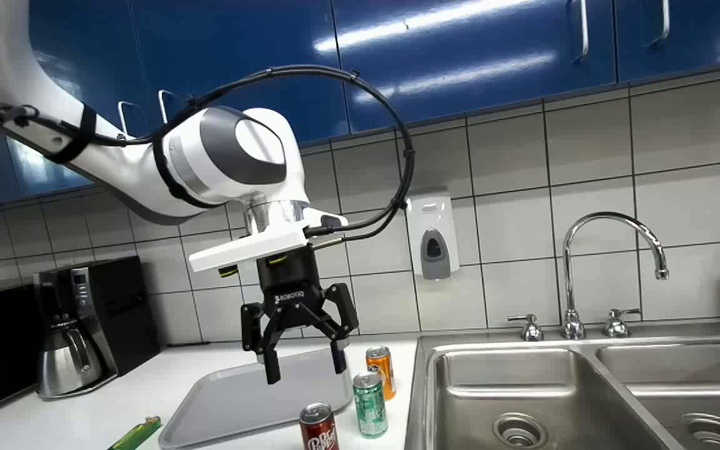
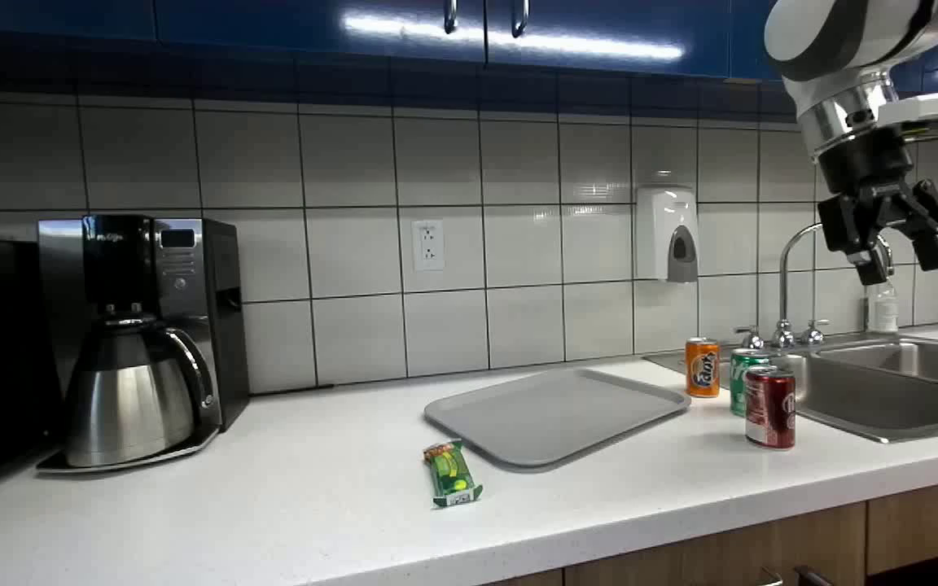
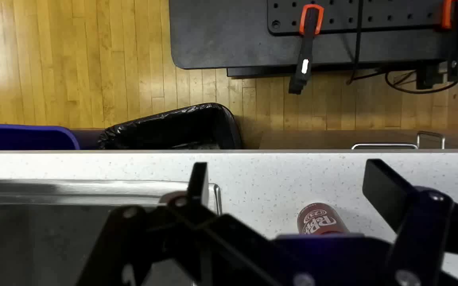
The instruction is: Put the cans on the tray
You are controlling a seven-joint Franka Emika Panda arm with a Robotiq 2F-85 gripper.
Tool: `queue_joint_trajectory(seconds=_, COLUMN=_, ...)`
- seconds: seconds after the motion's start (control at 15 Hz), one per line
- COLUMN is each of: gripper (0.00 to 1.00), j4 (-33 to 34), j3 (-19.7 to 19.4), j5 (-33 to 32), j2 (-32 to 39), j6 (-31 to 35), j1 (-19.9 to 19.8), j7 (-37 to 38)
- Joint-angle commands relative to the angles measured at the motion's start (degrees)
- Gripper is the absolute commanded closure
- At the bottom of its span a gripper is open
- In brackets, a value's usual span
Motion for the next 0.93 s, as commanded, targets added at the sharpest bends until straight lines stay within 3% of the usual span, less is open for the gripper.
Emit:
queue_joint_trajectory(seconds=0.0, gripper=0.00, j4=0.1, j3=-0.1, j5=0.0, j2=0.0, j6=-0.2, j1=0.1, j7=0.0)
queue_joint_trajectory(seconds=0.87, gripper=0.00, j4=0.0, j3=-0.4, j5=0.8, j2=2.2, j6=1.4, j1=1.3, j7=-1.4)
